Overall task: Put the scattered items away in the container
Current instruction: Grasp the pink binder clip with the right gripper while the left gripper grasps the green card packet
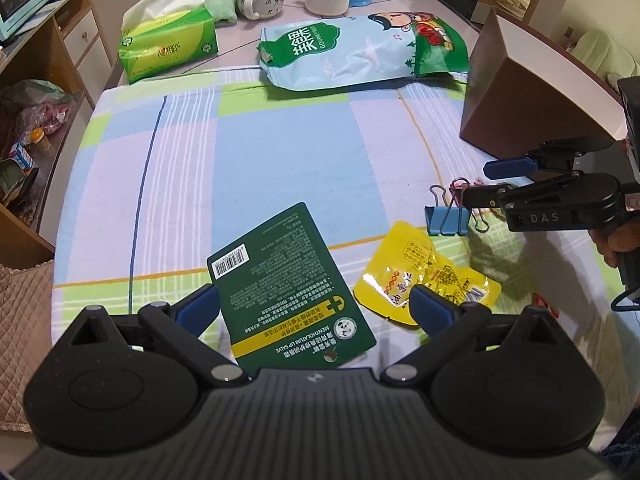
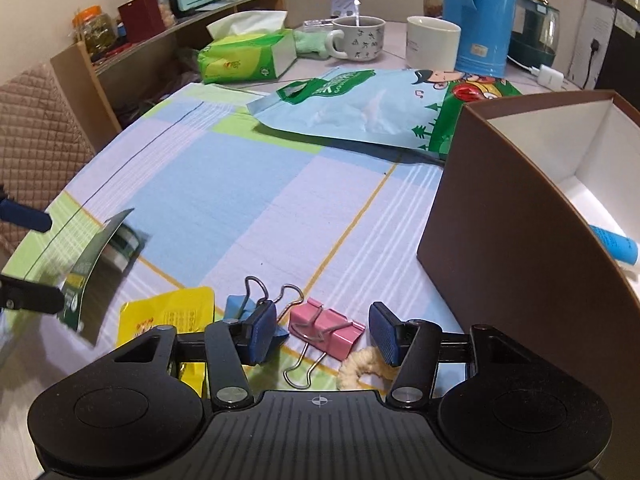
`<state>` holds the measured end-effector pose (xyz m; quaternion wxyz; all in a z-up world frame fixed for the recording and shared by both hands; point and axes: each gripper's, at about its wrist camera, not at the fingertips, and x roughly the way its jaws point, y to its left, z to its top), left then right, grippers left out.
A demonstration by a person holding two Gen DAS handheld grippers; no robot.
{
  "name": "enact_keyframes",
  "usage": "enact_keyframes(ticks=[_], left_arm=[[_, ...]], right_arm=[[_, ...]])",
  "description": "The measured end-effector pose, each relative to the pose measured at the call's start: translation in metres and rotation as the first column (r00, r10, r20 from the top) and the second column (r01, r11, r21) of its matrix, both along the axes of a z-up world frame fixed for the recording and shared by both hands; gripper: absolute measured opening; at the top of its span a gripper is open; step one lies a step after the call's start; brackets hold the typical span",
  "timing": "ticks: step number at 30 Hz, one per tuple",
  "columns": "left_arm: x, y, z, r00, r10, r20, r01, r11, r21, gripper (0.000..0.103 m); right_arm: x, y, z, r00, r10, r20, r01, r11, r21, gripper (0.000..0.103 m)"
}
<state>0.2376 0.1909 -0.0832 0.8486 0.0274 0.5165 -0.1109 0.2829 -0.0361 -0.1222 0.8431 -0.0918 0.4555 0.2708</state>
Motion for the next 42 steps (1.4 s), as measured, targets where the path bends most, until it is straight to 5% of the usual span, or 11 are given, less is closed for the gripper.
enact_keyframes(ticks=[9, 22, 29, 42], left_arm=[[0.002, 0.004, -0.004, 1.000, 0.016, -0.006, -0.016, 1.000, -0.007, 0.099], [-0.001, 0.008, -0.008, 0.999, 0.040, -0.013, -0.040, 0.999, -0.006, 0.099], [-0.004, 0.006, -0.010, 0.999, 0.042, -0.015, -0.042, 0.999, -0.021, 0.099], [0.033, 0.012, -0.042, 0.964, 0.245, -0.101, -0.248, 0.969, -0.019, 0.094]], right_arm=[[0.003, -0.013, -0.005, 0.993, -0.093, -0.069, 0.094, 0.995, 0.016, 0.051], [-0.010, 0.012, -0.014, 0.996, -0.072, 0.053, 0.075, 0.996, -0.057, 0.043], [-0.018, -0.001, -0.003, 0.995, -0.090, 0.052, 0.090, 0.996, 0.002, 0.043], [-0.019, -0.015, 0.021, 0.992, -0.127, 0.019, 0.124, 0.986, 0.109, 0.043]])
